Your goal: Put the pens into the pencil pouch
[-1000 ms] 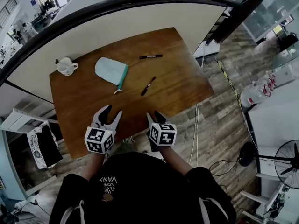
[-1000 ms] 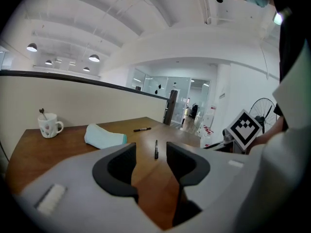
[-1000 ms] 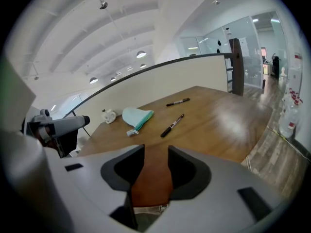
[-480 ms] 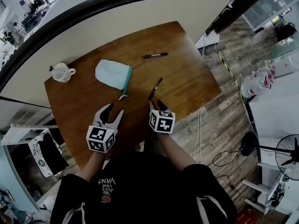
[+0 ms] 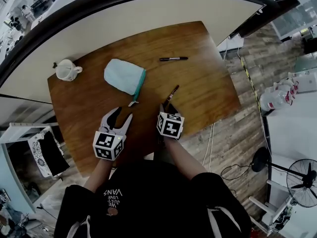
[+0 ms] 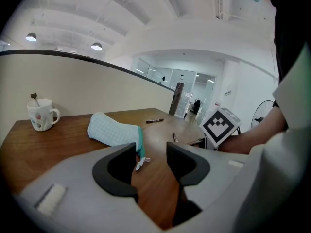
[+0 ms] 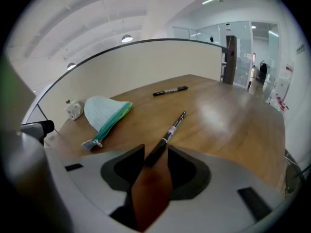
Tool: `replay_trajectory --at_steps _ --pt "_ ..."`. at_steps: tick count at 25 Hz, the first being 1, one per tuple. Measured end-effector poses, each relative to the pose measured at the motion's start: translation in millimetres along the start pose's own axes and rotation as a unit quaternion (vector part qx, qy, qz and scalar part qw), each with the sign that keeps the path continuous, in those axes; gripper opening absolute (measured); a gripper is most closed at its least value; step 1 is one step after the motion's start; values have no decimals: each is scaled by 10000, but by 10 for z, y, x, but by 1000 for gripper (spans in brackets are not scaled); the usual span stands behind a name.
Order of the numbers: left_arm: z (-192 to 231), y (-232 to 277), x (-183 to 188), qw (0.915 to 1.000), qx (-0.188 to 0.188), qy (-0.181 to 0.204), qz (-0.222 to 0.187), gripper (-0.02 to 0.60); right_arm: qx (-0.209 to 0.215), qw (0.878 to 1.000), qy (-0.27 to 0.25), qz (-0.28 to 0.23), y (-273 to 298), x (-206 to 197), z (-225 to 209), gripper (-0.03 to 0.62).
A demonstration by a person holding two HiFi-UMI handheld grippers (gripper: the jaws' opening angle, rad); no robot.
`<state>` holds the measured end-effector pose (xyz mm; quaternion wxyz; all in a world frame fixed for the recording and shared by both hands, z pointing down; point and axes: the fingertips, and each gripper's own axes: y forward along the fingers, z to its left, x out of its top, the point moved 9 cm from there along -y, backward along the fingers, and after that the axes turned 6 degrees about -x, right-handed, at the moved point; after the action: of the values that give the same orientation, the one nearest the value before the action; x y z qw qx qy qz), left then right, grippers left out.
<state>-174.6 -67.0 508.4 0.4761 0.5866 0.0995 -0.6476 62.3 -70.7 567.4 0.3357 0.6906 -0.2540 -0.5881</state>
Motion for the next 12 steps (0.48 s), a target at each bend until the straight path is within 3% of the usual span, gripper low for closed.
replay_trajectory --at_steps 3,6,12 --pt "-5 119 34 10000 87 16 -8 181 -53 9997 -177 138 60 0 -35 139" --pt "-4 224 65 9998 189 83 24 181 -60 9988 -452 180 67 -11 -70 78" --pt "6 516 149 9978 420 460 216 181 471 9956 -772 259 70 9 -147 64"
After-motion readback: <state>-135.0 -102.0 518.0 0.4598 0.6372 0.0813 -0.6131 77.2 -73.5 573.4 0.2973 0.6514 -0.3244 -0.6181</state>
